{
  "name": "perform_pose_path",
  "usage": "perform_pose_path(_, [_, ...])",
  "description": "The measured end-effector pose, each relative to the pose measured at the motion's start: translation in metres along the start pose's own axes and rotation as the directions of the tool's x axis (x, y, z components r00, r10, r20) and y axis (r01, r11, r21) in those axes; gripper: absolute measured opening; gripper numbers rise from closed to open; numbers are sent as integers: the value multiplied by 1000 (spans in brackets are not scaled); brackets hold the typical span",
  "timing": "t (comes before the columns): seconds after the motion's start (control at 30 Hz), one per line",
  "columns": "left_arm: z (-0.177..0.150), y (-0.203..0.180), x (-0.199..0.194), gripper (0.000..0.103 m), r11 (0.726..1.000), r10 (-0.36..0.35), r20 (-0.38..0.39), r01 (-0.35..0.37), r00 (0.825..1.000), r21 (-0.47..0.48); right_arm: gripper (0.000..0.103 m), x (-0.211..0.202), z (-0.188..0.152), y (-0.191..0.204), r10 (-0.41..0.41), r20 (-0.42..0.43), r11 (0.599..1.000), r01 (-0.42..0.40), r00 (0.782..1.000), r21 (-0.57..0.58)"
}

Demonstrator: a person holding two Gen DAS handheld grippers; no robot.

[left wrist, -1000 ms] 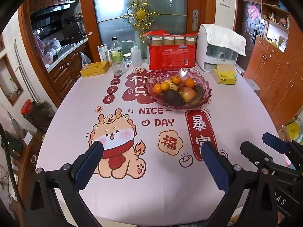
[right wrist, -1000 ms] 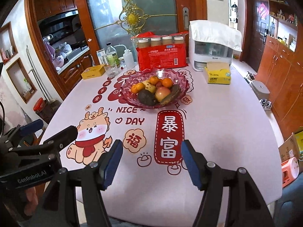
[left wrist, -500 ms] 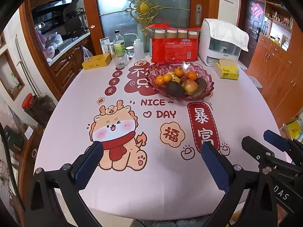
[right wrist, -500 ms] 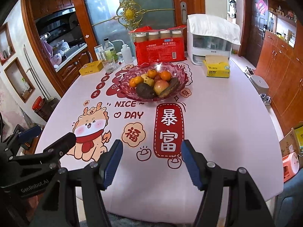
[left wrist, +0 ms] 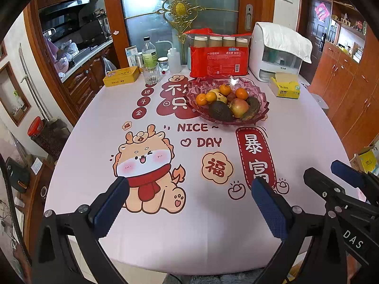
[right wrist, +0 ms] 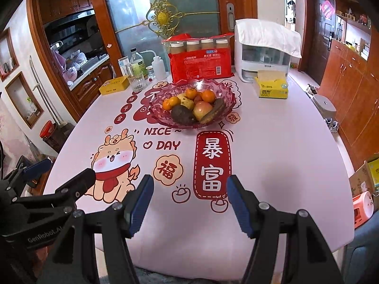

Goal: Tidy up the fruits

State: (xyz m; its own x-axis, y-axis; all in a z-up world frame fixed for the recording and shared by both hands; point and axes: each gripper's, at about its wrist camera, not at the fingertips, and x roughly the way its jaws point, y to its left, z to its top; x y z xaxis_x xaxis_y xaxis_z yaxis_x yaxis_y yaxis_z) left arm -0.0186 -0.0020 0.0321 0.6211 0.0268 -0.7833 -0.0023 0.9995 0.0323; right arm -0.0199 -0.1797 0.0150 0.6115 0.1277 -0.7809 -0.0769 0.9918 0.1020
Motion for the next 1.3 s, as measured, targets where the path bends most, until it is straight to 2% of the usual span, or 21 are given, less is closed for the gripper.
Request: perform_pose_path(1.3, [-7, 5, 4, 102, 1000, -3, -23, 3, 1000, 2, 64, 1, 1, 0, 3, -6, 1000, -3, 1000, 2])
